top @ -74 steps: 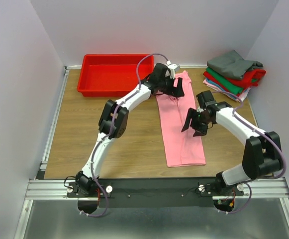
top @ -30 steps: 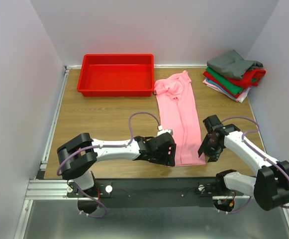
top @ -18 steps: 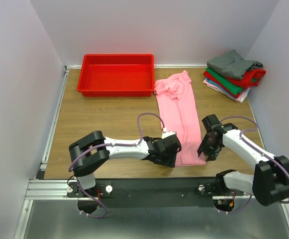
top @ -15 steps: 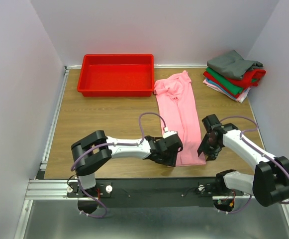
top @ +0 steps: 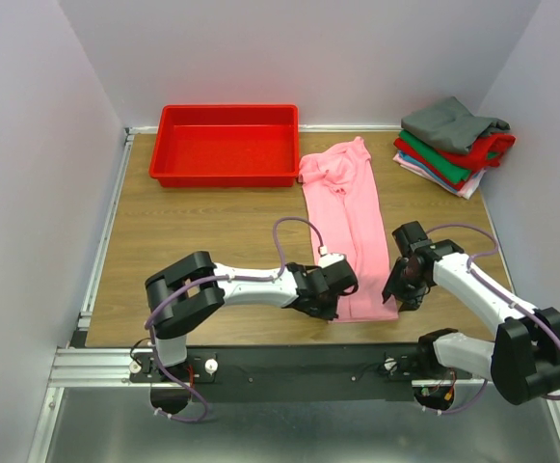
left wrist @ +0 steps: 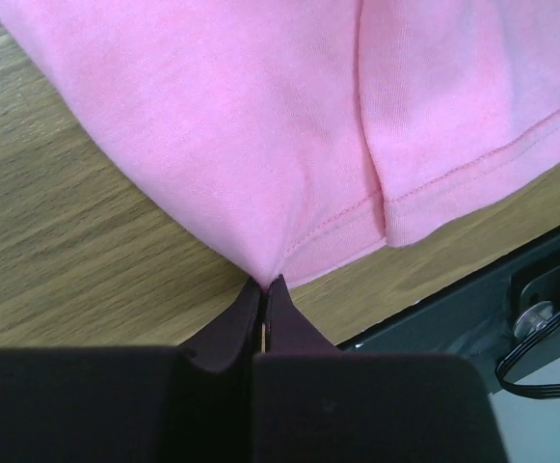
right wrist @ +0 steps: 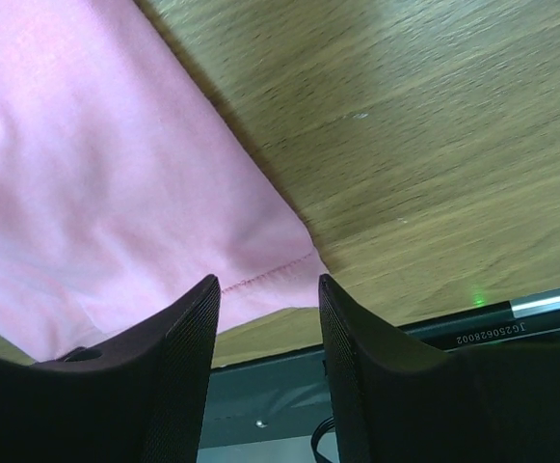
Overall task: Fold and stack the t-shirts
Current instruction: Fold the tshirt
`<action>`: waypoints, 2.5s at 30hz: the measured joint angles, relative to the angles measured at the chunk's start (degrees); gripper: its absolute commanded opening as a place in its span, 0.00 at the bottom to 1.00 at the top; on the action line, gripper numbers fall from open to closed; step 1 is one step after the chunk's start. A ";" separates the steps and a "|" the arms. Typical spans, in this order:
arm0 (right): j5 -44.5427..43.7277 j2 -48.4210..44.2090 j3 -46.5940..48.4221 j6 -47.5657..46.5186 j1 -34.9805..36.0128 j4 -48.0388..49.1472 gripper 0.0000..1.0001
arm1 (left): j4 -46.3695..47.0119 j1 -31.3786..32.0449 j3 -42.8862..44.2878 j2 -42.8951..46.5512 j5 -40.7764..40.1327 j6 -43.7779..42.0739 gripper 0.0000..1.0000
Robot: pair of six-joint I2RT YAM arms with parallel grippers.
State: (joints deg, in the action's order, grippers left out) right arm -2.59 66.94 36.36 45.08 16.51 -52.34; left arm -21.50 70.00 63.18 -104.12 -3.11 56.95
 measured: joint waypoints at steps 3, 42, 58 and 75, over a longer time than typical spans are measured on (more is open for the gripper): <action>0.74 -0.26 0.00 -0.55 0.00 -0.07 0.52 | -0.11 0.00 -0.76 0.66 -0.24 0.90 0.00; 10.75 -4.74 -5.99 1.20 8.50 0.04 0.46 | -7.34 -1.05 -4.98 5.88 -1.51 3.67 0.00; 14.19 -3.26 -9.42 1.33 9.05 6.27 0.04 | -5.20 -1.05 -7.76 8.09 -1.42 3.50 0.00; 13.18 -7.13 8.04 -1.53 9.07 -7.82 0.01 | -7.32 1.20 -3.72 13.16 0.72 -1.07 0.00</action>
State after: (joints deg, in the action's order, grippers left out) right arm 10.59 59.81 44.40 43.55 25.58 -60.16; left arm -28.82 71.20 59.46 -90.96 -2.39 55.88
